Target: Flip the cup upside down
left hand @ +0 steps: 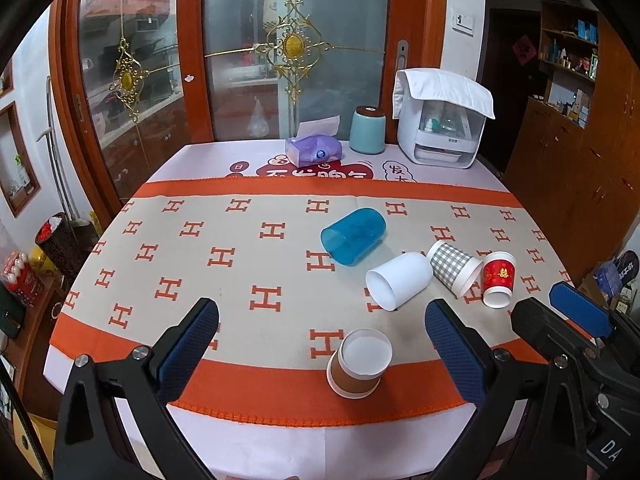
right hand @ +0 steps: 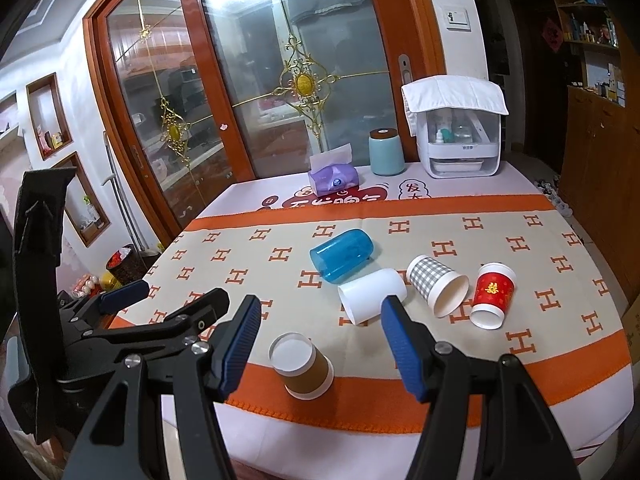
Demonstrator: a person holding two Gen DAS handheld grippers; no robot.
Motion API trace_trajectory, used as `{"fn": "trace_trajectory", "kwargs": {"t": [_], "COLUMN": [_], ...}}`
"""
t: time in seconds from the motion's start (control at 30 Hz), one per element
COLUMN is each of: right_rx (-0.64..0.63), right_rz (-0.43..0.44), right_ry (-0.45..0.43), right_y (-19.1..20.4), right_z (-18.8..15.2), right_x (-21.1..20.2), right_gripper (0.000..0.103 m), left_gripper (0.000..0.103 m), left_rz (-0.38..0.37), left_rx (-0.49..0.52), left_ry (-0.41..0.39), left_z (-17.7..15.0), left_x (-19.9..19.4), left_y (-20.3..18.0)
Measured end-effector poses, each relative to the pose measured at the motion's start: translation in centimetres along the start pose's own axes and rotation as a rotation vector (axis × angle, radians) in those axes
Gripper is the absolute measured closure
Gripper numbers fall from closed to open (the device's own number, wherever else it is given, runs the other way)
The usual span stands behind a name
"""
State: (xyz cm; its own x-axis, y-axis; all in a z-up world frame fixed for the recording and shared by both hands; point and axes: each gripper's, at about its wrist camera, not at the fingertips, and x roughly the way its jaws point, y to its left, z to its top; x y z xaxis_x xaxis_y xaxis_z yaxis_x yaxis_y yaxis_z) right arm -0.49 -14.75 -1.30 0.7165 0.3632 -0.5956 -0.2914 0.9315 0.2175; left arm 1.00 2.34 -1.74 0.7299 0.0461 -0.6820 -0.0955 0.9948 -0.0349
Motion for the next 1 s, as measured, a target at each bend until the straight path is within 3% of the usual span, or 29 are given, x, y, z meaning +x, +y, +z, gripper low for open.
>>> {"fn": "trace_trajectory", "kwargs": {"t": [1.0], "right_rx": [-0.021], "right_rz": [-0.005], "right_ry": [0.008], "right_y": [0.46], "right_z": [-0.28], "right_x": [0.75], "right_gripper": [0.04], "left_gripper": [0.001], "left_rz": [0.019], "left_rx": [-0.013], "left_ry": [0.024], "left_z": [-0.44], "left_x": [0.64], "left_y": [0.68]}}
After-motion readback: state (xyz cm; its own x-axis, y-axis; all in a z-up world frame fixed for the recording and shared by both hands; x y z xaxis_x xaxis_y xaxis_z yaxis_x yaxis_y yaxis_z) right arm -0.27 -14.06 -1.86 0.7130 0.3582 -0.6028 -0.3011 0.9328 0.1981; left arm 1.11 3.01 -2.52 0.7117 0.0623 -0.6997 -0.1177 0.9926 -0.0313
